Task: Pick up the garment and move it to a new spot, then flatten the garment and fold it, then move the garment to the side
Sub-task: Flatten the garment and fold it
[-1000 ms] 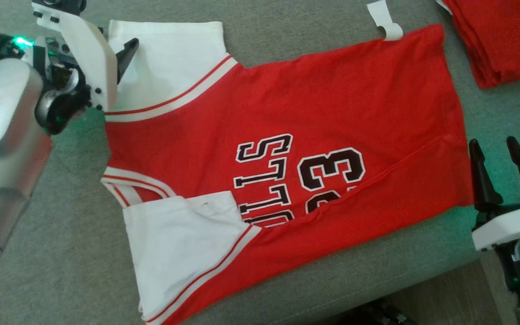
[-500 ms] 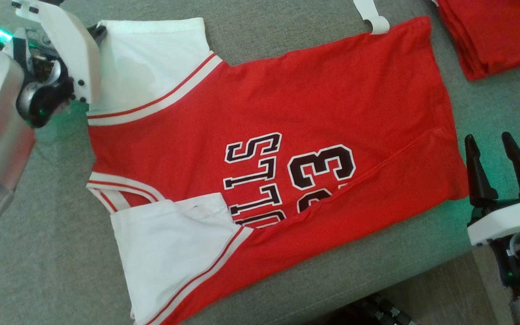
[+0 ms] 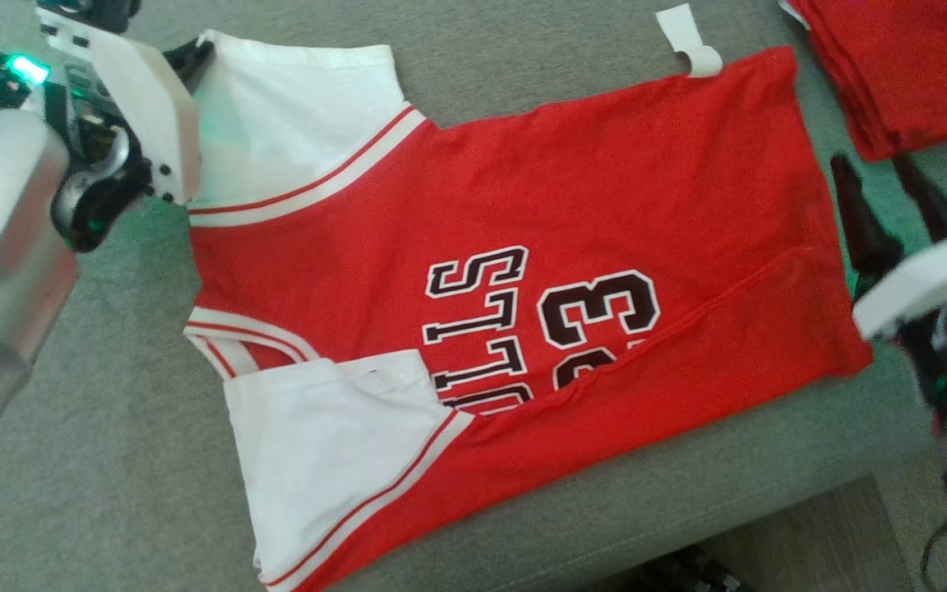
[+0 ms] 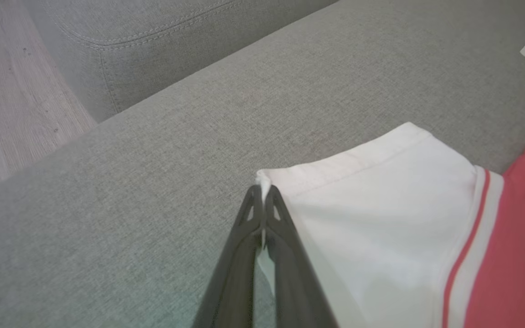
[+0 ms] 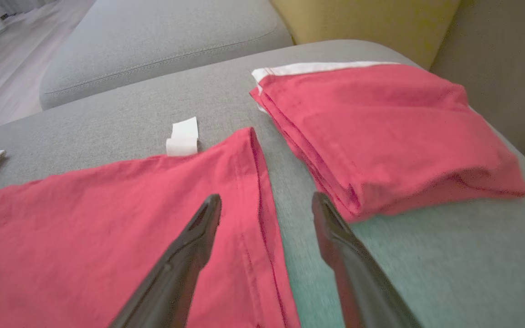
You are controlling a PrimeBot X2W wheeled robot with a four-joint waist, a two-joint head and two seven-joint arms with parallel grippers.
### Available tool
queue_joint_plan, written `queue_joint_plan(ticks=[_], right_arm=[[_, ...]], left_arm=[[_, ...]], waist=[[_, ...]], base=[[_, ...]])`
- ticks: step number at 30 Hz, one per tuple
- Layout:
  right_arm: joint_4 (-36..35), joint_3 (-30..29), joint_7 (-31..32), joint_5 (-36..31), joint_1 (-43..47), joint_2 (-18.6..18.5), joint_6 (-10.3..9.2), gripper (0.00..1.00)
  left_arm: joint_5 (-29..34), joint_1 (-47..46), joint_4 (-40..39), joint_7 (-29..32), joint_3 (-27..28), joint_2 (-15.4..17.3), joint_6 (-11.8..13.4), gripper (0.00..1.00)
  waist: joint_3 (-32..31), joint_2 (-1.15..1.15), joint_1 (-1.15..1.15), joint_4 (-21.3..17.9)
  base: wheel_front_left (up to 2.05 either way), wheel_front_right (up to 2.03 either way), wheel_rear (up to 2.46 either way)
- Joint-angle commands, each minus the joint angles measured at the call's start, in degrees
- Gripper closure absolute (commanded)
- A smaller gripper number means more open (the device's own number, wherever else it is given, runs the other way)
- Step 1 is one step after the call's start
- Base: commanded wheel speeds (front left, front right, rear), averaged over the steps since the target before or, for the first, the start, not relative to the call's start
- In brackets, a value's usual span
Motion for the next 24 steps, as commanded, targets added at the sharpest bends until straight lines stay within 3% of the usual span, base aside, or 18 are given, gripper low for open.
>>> queue_joint_plan(ticks=[1, 5, 11, 24], right_arm=[[-1.3, 0.7, 0.4, 0.3, -0.9, -1.8, -0.05, 0.0], [3.7, 2.8, 4.8, 2.5, -7.8, -2.8, -0.05, 0.0], [13.3, 6.8, 6.4, 4.4, -16.3, -3.4, -0.05, 0.0], [25.8, 13.6, 1.4, 7.3, -25.7, -4.8, -0.05, 0.0]], left_arm=[[-0.2, -3.2, -1.4, -0.5, 1.7, 2.1, 0.1, 1.0], [-1.0, -4.3, -2.1, -1.8, -0.3, 1.5, 0.1, 1.0], [-2.1, -5.9, -2.6, -3.5, -3.1, 1.2, 0.1, 1.0], [-5.6, -9.3, -2.3, -6.6, -9.0, 0.8, 0.1, 1.0]], waist=[[0.0, 0.0, 0.0, 0.4], [0.7, 0.0, 0.0, 1.7], [1.5, 0.0, 0.0, 3.3], [2.5, 0.0, 0.0, 5.2]], base=[[0.0, 0.0, 0.0], [0.0, 0.0, 0.0], [0.0, 0.0, 0.0], [0.0, 0.0, 0.0]])
